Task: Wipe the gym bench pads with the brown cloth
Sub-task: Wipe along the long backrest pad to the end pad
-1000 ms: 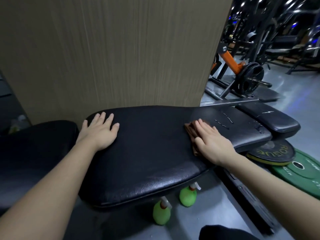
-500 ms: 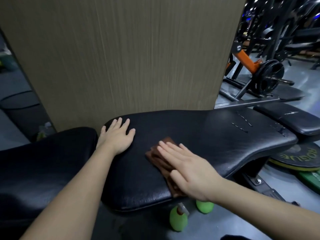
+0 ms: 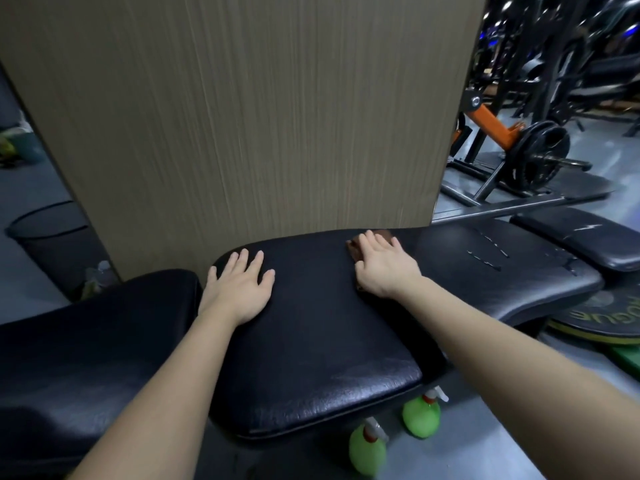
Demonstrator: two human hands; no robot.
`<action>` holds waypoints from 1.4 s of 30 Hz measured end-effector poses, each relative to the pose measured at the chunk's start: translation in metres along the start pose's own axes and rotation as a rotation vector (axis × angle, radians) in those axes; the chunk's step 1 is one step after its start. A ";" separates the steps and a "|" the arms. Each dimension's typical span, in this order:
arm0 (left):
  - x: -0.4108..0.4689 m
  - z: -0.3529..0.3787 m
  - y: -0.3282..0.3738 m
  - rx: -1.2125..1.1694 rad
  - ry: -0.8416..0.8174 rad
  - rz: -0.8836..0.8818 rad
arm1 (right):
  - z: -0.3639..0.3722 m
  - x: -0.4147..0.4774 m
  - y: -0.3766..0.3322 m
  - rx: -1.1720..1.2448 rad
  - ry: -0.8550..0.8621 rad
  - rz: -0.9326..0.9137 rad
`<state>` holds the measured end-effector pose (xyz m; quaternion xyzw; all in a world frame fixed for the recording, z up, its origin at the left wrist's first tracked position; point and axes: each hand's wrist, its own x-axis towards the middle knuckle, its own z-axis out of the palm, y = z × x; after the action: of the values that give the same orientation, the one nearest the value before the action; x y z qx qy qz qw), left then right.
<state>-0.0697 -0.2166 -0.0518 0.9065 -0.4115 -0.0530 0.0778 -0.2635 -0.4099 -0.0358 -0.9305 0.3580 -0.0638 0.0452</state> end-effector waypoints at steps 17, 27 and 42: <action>0.000 -0.013 0.016 0.058 -0.089 -0.013 | -0.011 -0.177 0.072 0.125 0.160 -0.220; -0.025 0.004 0.109 0.030 -0.050 0.298 | -0.007 -0.155 0.161 0.092 0.266 0.121; -0.021 0.021 0.113 0.023 -0.051 0.288 | -0.012 -0.153 0.049 0.118 0.151 -0.186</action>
<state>-0.1701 -0.2765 -0.0508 0.8374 -0.5396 -0.0597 0.0639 -0.4101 -0.3439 -0.0440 -0.9479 0.2682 -0.1585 0.0668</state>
